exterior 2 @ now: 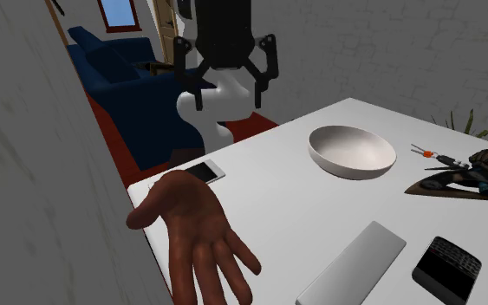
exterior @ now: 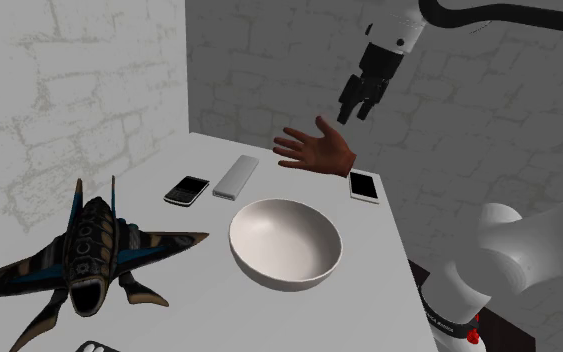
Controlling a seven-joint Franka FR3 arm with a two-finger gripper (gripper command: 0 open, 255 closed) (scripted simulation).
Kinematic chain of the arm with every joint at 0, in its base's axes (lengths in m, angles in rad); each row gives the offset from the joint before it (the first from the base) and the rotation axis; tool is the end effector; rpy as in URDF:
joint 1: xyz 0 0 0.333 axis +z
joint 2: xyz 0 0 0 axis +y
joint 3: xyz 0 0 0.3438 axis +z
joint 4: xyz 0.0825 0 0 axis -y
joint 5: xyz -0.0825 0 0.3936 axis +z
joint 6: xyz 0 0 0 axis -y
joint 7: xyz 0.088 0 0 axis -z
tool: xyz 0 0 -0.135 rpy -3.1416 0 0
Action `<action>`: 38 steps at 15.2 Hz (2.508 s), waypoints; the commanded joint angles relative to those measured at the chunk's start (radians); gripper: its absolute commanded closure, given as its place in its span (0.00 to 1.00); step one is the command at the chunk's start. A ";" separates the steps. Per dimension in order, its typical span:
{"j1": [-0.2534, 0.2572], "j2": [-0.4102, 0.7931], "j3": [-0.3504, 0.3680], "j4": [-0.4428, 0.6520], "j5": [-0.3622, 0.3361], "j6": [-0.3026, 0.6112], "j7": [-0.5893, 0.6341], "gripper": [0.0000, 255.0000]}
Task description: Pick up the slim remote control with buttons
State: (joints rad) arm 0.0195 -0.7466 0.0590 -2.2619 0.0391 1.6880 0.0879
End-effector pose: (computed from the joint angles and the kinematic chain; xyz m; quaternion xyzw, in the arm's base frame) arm 0.3239 0.0370 0.6271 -0.9962 0.0114 -0.0856 0.0060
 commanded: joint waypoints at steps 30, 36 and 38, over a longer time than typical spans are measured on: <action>-0.105 0.847 0.424 0.381 -0.105 0.267 1.159 0.00; -0.105 0.852 0.424 0.367 -0.108 0.285 1.161 1.00; -0.105 0.851 0.424 0.366 -0.108 0.285 1.161 1.00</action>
State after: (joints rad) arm -0.0853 0.1036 0.4828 -1.8945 -0.0683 1.9733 1.2491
